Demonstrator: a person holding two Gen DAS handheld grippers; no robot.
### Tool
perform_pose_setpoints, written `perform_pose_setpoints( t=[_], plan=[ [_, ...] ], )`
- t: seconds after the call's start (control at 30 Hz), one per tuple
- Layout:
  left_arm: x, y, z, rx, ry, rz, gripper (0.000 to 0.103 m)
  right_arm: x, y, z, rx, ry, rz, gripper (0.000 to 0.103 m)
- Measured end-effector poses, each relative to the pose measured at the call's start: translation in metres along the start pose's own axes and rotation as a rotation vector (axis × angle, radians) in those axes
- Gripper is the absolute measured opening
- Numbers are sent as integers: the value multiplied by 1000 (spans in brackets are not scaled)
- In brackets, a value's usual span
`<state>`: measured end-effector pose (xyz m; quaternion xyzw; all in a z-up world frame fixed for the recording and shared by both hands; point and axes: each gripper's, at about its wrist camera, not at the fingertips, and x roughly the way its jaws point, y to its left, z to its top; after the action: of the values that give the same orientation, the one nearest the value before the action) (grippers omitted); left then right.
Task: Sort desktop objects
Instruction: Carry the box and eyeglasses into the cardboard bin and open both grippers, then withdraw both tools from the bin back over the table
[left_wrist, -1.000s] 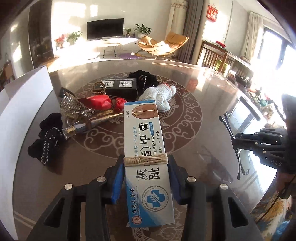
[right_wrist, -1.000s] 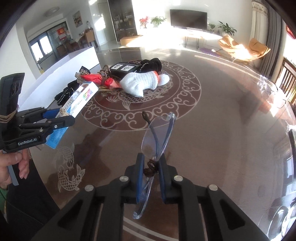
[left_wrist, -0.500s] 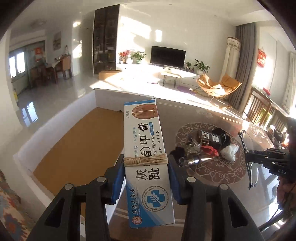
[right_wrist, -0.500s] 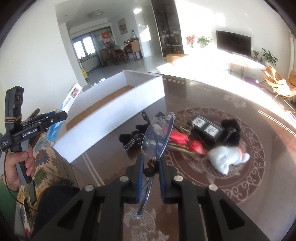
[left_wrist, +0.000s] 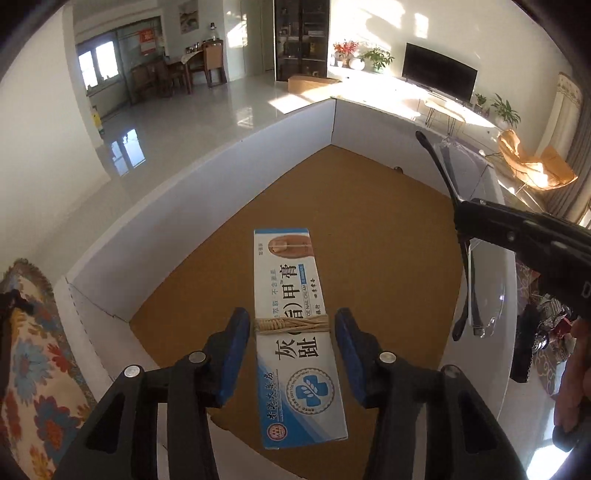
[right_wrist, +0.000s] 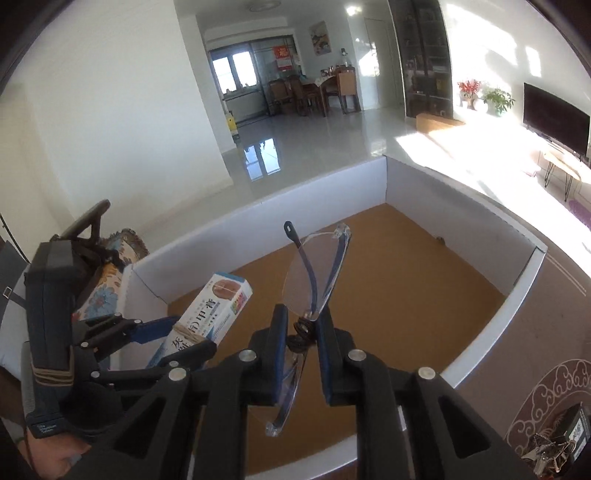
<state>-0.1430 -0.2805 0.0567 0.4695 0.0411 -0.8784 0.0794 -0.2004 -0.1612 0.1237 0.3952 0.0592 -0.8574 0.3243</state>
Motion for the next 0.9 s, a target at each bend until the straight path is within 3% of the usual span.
perform_pose_setpoints(
  t=[0.03, 0.07, 0.1, 0.13, 0.2, 0.33, 0.5, 0.63, 0.73, 0.9],
  plan=[
    [2, 2, 2, -16, 13, -9, 56, 15, 0, -2, -22, 45, -39, 31],
    [3, 1, 4, -19, 15, -12, 62, 28, -2, -4, -45, 83, -68, 54],
    [4, 0, 4, -4, 23, -8, 76, 38, -3, -7, -74, 110, -95, 63],
    [6, -2, 6, 24, 35, 0, 82, 47, -6, -12, -106, 131, -126, 68],
    [12, -11, 5, 96, 76, 41, 83, 60, -11, -20, -165, 185, -187, 67],
    [21, -20, -5, 173, 134, 116, 83, 57, -4, -34, -323, 172, -246, 67],
    [23, -32, -11, 220, 135, 131, 83, 50, -8, -37, -378, 177, -216, 67],
    [18, -42, -17, 209, 142, 48, 83, 44, -10, -41, -379, 192, -212, 65],
    [13, -57, -23, 242, 120, 61, 83, 38, -12, -47, -410, 193, -228, 65],
    [2, -69, -32, 219, 99, 12, 83, 26, -21, -54, -397, 191, -219, 65]
  ],
)
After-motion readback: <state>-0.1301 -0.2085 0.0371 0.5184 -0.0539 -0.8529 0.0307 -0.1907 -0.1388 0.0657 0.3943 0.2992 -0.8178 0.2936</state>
